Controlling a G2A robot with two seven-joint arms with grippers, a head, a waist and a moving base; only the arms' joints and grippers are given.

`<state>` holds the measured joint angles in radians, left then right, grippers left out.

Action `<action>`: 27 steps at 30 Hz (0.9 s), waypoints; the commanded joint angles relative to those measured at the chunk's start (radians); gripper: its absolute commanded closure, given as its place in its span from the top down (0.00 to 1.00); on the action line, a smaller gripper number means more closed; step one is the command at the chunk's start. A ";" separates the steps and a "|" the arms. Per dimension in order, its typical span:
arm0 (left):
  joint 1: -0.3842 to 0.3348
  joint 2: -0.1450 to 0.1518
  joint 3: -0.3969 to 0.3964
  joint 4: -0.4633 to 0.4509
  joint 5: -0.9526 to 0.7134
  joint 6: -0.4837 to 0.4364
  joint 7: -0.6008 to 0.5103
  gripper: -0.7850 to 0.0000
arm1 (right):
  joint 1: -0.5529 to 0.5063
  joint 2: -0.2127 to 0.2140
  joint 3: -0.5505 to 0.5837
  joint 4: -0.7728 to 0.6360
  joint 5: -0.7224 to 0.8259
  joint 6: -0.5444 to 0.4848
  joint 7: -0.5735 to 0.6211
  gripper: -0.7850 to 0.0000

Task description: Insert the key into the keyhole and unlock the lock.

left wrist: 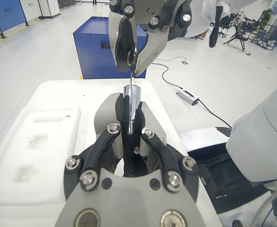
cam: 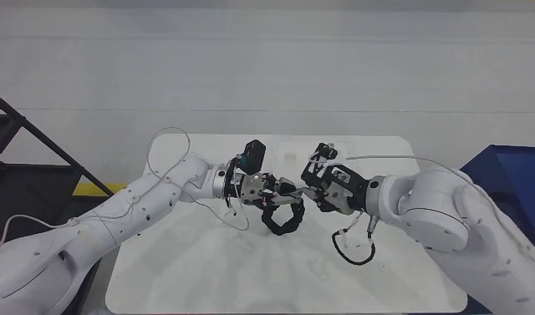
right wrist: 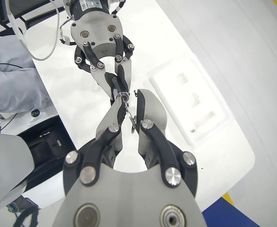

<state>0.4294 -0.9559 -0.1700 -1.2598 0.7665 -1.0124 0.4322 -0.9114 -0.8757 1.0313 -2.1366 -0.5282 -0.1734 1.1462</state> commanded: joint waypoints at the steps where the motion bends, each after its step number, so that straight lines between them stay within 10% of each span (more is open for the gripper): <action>1: -0.002 0.000 0.000 0.001 0.007 0.000 0.001 0.00 | -0.002 -0.001 0.006 0.009 0.028 0.019 0.000 0.00; 17: -0.018 -0.001 -0.033 0.010 0.182 0.000 0.072 0.00 | -0.061 -0.005 0.054 0.035 0.176 0.172 -0.040 0.00; 18: -0.014 -0.001 -0.040 0.011 0.191 0.000 0.075 0.00 | -0.062 -0.005 0.054 0.034 0.178 0.174 -0.039 0.07; 21: 0.000 -0.002 -0.060 0.012 0.211 0.000 0.078 0.00 | -0.065 -0.006 0.055 0.029 0.180 0.175 -0.040 1.00; 27: 0.023 -0.002 -0.089 0.017 0.224 0.000 0.068 0.00 | -0.074 -0.005 0.077 0.030 0.188 0.156 -0.050 1.00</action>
<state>0.4503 -0.9577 -0.2556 -1.2424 0.9884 -1.0123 0.5023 -0.9831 -0.8808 1.1042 -2.1069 -0.3399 -0.0144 1.0976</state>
